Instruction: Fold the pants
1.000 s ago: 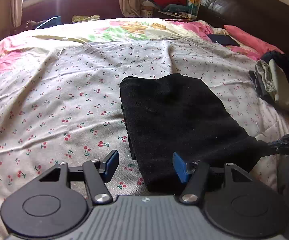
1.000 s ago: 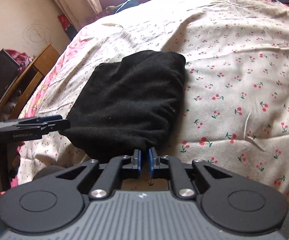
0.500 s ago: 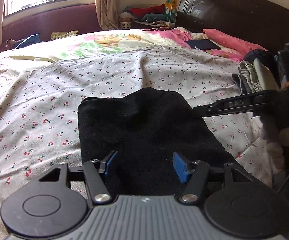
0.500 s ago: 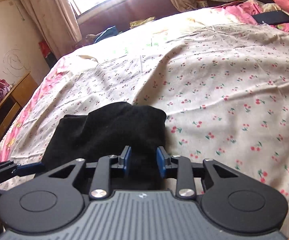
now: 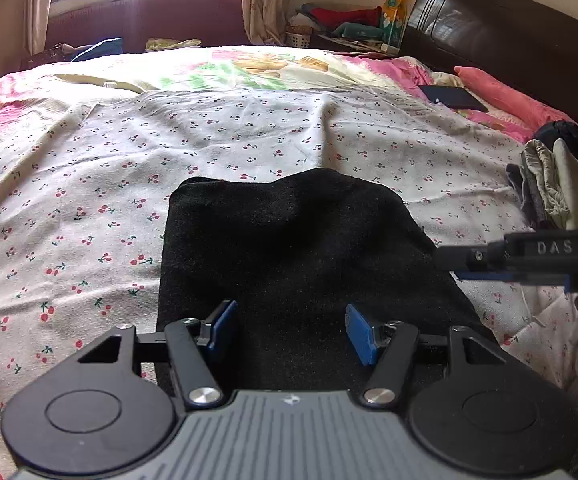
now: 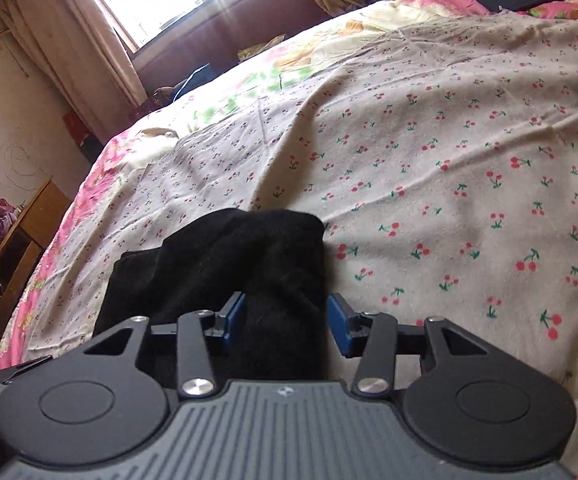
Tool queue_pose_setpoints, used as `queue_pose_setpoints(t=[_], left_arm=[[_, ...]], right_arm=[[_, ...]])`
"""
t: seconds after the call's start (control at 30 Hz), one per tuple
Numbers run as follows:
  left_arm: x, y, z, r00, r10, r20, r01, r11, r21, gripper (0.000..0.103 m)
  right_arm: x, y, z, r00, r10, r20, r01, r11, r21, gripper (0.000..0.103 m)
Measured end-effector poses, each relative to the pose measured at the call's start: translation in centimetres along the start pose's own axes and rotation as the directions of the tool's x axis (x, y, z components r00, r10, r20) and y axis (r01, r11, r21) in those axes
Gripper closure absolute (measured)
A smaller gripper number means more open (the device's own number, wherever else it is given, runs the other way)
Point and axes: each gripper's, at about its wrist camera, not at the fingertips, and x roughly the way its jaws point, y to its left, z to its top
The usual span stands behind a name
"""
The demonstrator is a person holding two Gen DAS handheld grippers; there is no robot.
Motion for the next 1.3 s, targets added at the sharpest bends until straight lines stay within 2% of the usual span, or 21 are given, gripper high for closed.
queue_pose_setpoints(t=[0.1, 0.17, 0.27, 0.37, 0.4, 0.47, 0.5, 0.57, 0.63, 0.7, 0.83, 0.97, 1.13, 1.3], left_arm=[[-0.6, -0.3, -0.5, 1.0, 0.026, 0.001, -0.026, 1.0, 0.01, 0.031], [-1.0, -0.9, -0.9, 0.999, 0.042, 0.004, -0.043, 0.998, 0.039, 0.031], [-1.3, -1.2, -1.4, 0.999, 0.044, 0.006, -0.045, 0.998, 0.038, 0.03], [-1.3, -1.2, -1.7, 0.999, 0.049, 0.008, -0.049, 0.999, 0.017, 0.029], [-1.3, -1.3, -1.8, 0.999, 0.049, 0.008, -0.049, 0.999, 0.016, 0.029], [-1.4, -1.5, -1.9, 0.999, 0.044, 0.008, -0.044, 0.999, 0.012, 0.029], [-1.4, -1.6, -1.9, 0.999, 0.041, 0.009, -0.041, 0.999, 0.008, 0.029], [-1.5, -2.1, -1.8, 0.999, 0.038, 0.012, -0.038, 0.999, -0.001, 0.029], [-1.5, -2.5, -1.9, 0.999, 0.034, 0.015, -0.034, 0.999, -0.008, 0.021], [-1.6, -3.0, -2.1, 0.999, 0.041, 0.017, -0.04, 0.999, -0.02, 0.015], [-2.1, -3.9, -2.7, 0.996, 0.085, 0.034, -0.084, 0.996, -0.021, 0.007], [-2.7, -4.2, -3.2, 0.995, 0.087, 0.051, -0.084, 0.994, -0.063, 0.0], [-3.5, -4.7, -3.9, 0.991, 0.116, 0.063, -0.111, 0.991, -0.077, 0.0], [-4.5, -4.9, -4.4, 0.981, 0.167, 0.097, -0.158, 0.983, -0.094, 0.0]], right_arm=[[-1.4, -0.1, -2.9, 0.997, 0.027, -0.07, -0.025, 0.999, 0.024, 0.056], [-1.8, 0.0, -4.5, 0.996, 0.037, -0.081, -0.035, 0.999, 0.026, 0.047], [-1.2, -0.1, -5.4, 0.994, 0.053, -0.1, -0.049, 0.998, 0.042, 0.039], [0.2, 0.1, -5.4, 0.985, 0.088, -0.149, -0.077, 0.994, 0.078, 0.039], [0.4, 0.4, -5.4, 0.983, 0.089, -0.158, -0.077, 0.994, 0.077, 0.041], [0.8, 0.4, -5.0, 0.982, 0.093, -0.167, -0.08, 0.993, 0.081, 0.063], [0.9, 0.0, -4.5, 0.981, 0.096, -0.167, -0.08, 0.991, 0.103, 0.068], [1.1, -0.7, -4.0, 0.979, 0.108, -0.174, -0.088, 0.989, 0.123, 0.074], [1.1, -0.7, -3.9, 0.98, 0.095, -0.172, -0.078, 0.992, 0.104, 0.074], [0.7, -0.1, -4.0, 0.983, 0.077, -0.165, -0.065, 0.995, 0.075, 0.073], [-1.8, 2.6, -4.6, 0.994, 0.006, -0.108, -0.013, 0.998, -0.061, 0.062], [-4.6, 3.7, -6.0, 0.998, -0.037, -0.042, 0.032, 0.991, -0.127, 0.062], [-6.7, 4.0, -7.3, 0.999, -0.028, 0.039, 0.033, 0.992, -0.122, 0.062], [-7.1, 4.3, -8.0, 0.998, -0.033, 0.048, 0.038, 0.991, -0.126, 0.062]])
